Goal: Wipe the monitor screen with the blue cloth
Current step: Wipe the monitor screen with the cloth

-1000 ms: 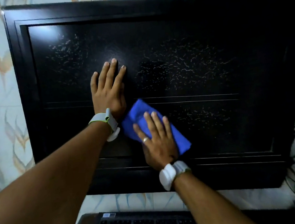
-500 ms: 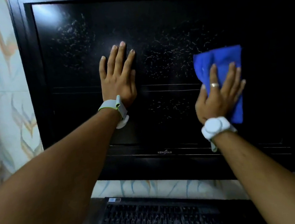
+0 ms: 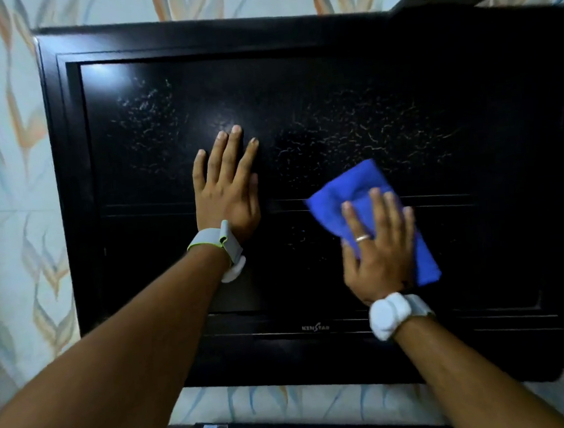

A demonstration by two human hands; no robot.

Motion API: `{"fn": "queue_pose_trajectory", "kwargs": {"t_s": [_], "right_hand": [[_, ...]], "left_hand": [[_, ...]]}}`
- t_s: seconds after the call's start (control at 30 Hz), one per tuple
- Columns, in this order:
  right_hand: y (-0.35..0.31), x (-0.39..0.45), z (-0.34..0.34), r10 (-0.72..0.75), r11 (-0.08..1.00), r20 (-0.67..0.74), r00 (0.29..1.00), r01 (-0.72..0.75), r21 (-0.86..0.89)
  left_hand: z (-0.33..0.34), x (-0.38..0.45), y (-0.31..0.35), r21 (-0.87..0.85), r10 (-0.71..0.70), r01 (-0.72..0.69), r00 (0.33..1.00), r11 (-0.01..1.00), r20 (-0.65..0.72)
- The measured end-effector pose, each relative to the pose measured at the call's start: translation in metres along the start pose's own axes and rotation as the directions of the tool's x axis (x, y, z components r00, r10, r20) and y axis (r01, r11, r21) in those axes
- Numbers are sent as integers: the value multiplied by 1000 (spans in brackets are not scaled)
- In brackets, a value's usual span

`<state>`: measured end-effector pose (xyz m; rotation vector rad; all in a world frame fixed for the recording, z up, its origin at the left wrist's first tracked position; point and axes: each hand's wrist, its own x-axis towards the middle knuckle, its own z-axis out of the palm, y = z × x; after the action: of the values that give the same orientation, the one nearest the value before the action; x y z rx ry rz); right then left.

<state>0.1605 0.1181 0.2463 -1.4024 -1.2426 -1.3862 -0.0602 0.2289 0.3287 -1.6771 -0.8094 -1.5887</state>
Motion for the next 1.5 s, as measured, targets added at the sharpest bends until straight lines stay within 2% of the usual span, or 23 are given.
{"fn": "queue_pose_trajectory", "kwargs": {"t_s": [0.1,0.17,0.23,0.3,0.4,0.5,0.6,0.67,0.77,0.83,0.93,1.0,1.13,1.23,1.3,1.37,1.43,1.5], "right_hand": [[29,45,-6,204,979,-103,973,-204,14],[23,92,-7,264,965,-161,951,-259,51],[-4,131,-4,218,975,-163,962,-206,85],[-41,142,0,74,993,-123,990,-63,96],[-86,103,7,-82,992,-4,997,82,92],[-84,33,9,-109,993,87,990,104,58],[-40,-22,6,-153,988,119,981,155,0],[-3,-27,2,-55,998,67,996,57,-23],[33,13,-6,198,980,-53,979,-199,-19],[30,57,-8,228,974,-114,967,-228,12],[-12,108,-2,70,997,-102,992,-67,36],[-47,111,2,-7,999,-53,999,9,40],[-77,39,5,-132,990,80,988,129,51],[-42,-19,4,-202,979,126,971,204,-5],[-6,-29,0,-142,989,110,984,147,-34],[25,-14,-5,8,999,27,1000,-7,-42],[40,23,-9,173,985,-70,982,-175,-15],[34,68,-10,234,972,-136,963,-233,27]], "left_hand": [[-2,1,3,2,-6,6,1000,1000,12],[-1,1,4,4,-5,5,1000,1000,9],[-1,1,2,0,-4,4,1000,1000,4],[1,2,-2,-3,12,-12,1000,1000,-11],[5,2,-6,20,13,-12,999,1000,-38],[4,2,-5,2,-9,9,1000,1000,-18],[-1,0,-3,-13,-15,16,1000,1000,8],[-1,0,-3,-14,-21,21,1000,1000,13],[-1,0,1,-11,-29,29,999,1000,19],[-1,0,2,-9,-23,23,999,1000,25],[-1,-1,-2,-11,-21,21,1000,1000,8],[0,1,-4,-18,-16,15,1000,1000,-5],[1,2,-6,-15,-4,4,1000,1000,-4],[-1,1,-4,-25,-14,15,1000,1000,11],[-2,1,-1,-20,-21,22,1000,1000,13],[-2,0,1,-20,-27,27,1000,999,14],[-2,0,2,-15,-31,31,999,999,13],[-2,1,2,-7,-30,30,999,1000,12]]}}
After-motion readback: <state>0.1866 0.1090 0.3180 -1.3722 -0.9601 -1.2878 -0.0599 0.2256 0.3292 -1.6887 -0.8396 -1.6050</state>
